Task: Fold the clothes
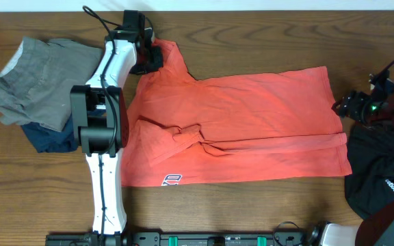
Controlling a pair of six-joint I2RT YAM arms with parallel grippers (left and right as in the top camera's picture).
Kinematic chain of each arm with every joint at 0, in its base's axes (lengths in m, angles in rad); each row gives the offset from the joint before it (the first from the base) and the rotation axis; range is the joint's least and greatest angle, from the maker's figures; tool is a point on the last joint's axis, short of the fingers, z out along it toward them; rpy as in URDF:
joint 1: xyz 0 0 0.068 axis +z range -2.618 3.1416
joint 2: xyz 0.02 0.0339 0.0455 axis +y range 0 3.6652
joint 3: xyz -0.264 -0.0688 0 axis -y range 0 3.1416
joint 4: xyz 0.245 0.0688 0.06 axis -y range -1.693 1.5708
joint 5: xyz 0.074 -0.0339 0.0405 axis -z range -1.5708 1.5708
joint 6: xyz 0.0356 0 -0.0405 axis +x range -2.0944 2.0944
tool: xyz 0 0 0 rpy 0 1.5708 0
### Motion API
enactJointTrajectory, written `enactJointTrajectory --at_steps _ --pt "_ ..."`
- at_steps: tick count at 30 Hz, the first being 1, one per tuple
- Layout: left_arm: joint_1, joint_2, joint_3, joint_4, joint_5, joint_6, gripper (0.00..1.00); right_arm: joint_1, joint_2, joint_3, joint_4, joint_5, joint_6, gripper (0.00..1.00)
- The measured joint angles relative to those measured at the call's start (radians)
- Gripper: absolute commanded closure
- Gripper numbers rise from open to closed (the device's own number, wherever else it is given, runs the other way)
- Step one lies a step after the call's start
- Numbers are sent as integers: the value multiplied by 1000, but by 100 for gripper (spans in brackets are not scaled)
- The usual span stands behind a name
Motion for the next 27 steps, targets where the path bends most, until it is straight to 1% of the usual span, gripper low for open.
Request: enactJointTrajectory --at_steps 4,8,10,12,15,17,19,22,27 --pt "16 -15 0 -70 -1 -40 94 73 41 0 15 59 3 19" --pt "23 -34 0 -148 -1 -68 94 142 140 21 100 135 8 11" --pt "23 -40 0 -185 -2 -73 94 164 211 55 197 160 12 6" --pt "23 -41 0 -213 -2 -77 94 180 294 102 349 183 8 4" --pt "22 -41 0 -241 -2 -72 94 198 387 146 542 206 5 4" --pt "22 -41 0 -258 -2 -68 94 203 435 160 635 218 18 4" --pt "22 -41 0 -274 -2 -65 94 206 484 167 698 221 46 4" --pt "22 -41 0 -286 -2 -63 94 207 555 169 749 225 81 4" --pt "22 -41 0 -319 -2 -61 94 208 651 173 841 237 106 4"
